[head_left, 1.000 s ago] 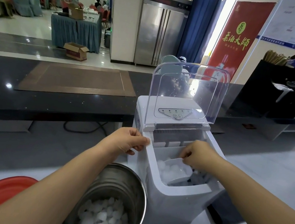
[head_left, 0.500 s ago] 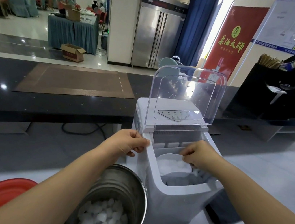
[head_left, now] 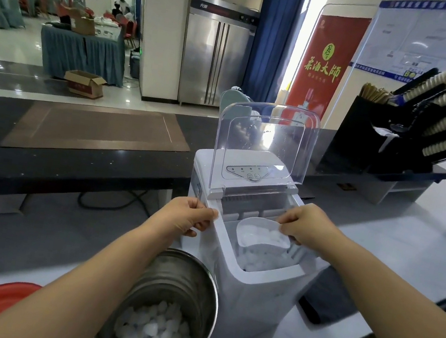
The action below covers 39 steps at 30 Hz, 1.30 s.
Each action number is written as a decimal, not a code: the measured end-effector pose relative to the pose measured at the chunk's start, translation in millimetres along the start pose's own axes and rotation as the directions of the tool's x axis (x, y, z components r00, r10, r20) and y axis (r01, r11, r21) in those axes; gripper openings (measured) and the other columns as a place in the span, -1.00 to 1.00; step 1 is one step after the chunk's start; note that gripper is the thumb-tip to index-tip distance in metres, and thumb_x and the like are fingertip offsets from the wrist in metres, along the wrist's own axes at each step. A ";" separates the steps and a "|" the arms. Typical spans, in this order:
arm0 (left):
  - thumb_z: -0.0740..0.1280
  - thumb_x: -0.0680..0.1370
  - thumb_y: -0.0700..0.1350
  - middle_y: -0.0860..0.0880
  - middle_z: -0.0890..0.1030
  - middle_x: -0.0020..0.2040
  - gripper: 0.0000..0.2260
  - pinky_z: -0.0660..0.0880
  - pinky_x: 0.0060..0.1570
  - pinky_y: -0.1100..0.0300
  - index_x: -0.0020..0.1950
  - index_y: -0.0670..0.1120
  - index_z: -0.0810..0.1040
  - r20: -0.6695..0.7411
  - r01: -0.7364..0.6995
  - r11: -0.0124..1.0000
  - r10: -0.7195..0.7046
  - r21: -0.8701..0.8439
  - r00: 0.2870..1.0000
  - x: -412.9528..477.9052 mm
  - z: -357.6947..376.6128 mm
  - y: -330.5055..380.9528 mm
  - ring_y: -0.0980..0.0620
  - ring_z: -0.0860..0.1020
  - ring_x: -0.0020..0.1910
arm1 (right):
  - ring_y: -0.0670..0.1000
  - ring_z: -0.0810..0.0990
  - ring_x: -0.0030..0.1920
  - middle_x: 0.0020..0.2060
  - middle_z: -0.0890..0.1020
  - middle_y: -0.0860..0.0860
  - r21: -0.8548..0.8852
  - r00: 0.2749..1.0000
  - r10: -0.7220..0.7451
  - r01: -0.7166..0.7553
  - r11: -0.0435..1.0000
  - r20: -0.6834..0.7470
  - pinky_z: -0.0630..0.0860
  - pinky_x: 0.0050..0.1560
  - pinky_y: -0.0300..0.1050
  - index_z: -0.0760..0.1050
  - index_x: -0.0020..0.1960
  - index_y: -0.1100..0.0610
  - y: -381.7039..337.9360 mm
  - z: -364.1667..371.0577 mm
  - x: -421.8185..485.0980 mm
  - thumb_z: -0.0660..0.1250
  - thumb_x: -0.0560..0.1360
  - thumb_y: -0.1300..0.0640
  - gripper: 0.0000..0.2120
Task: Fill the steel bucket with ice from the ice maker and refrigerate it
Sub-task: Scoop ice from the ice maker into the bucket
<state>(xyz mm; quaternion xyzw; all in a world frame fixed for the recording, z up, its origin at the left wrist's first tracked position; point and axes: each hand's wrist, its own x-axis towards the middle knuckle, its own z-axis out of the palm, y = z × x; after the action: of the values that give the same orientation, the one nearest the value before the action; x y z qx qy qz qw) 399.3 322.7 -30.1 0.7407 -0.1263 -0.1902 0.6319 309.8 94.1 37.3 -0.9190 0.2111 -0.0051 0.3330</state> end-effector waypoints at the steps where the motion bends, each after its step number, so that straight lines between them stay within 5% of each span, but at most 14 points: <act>1: 0.45 0.43 -0.02 0.06 0.62 -0.43 -0.80 0.46 -0.34 0.24 -0.30 -0.05 0.51 -0.002 -0.005 1.000 0.005 0.009 1.000 -0.9 -0.3 -0.1 0.19 0.55 -0.43 | -0.10 0.44 -0.56 -0.63 0.52 -0.12 0.010 1.000 -0.001 0.001 1.000 -0.004 0.38 -0.52 -0.33 0.65 -0.31 0.08 -1.8 -1.1 -3.5 0.36 0.40 0.36 -0.77; 8: 0.39 0.48 0.06 0.08 0.58 -0.46 -0.76 0.44 -0.30 0.21 -0.22 -0.10 0.54 0.006 -0.002 0.999 0.002 0.046 1.000 -9.7 -2.0 -3.2 0.13 0.51 -0.42 | -0.13 0.43 -0.59 -0.66 0.50 -0.10 0.113 1.000 0.017 -0.016 0.993 -0.010 0.36 -0.57 -0.35 0.64 -0.27 0.17 -19.2 -1.1 -30.6 0.35 0.43 0.37 -0.82; 21: 0.43 0.47 -0.18 -0.02 0.58 -0.36 -0.88 0.44 -0.32 0.27 -0.26 -0.12 0.56 -0.009 -0.089 0.992 0.091 0.094 0.996 -49.9 -59.1 -23.4 0.09 0.50 -0.35 | -0.14 0.37 -0.69 -0.64 0.49 0.00 0.111 0.997 0.027 -0.035 0.993 0.070 0.31 -0.61 -0.38 0.57 -0.30 0.17 -67.4 41.8 -84.1 0.33 0.43 0.36 -0.82; 27: 0.44 0.45 -0.18 0.07 0.57 -0.44 -0.86 0.43 -0.31 0.25 -0.30 -0.11 0.56 -0.009 -0.075 0.993 0.076 0.091 0.997 -59.2 -78.7 -32.2 0.11 0.49 -0.36 | -0.04 0.45 -0.54 -0.57 0.53 0.02 0.058 0.994 0.048 -0.055 0.997 0.101 0.42 -0.53 -0.28 0.58 -0.28 0.12 -79.5 71.3 -101.8 0.34 0.41 0.33 -0.84; 33: 0.43 0.47 -0.11 -0.01 0.58 -0.37 -0.85 0.46 -0.29 0.25 -0.22 -0.17 0.58 -0.058 -0.088 0.995 0.091 0.057 0.994 -64.7 -92.0 -36.4 0.07 0.49 -0.34 | 0.02 0.59 -0.26 -0.32 0.63 -0.06 -0.311 0.999 -0.006 -0.005 0.951 -0.034 0.46 -0.29 -0.21 0.55 -0.33 0.00 -89.3 101.9 -115.3 0.28 0.34 0.24 -0.82; 39: 0.41 0.49 -0.13 0.01 0.55 -0.40 -0.86 0.44 -0.29 0.25 -0.24 -0.15 0.56 -0.074 -0.092 0.995 0.094 0.023 0.993 -69.5 -98.0 -38.8 0.08 0.47 -0.36 | 0.07 0.59 -0.06 -0.10 0.65 -0.01 -0.461 0.999 -0.030 0.012 0.888 -0.031 0.41 -0.20 -0.18 0.63 -0.09 0.02 -95.1 141.5 -117.0 0.25 0.40 0.23 -0.78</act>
<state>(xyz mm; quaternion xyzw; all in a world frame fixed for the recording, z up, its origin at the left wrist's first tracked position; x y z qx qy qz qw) 378.2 446.0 -47.2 0.7468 -0.1388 -0.1315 0.6370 261.0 291.7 0.9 -0.9737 0.2023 0.0245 0.1017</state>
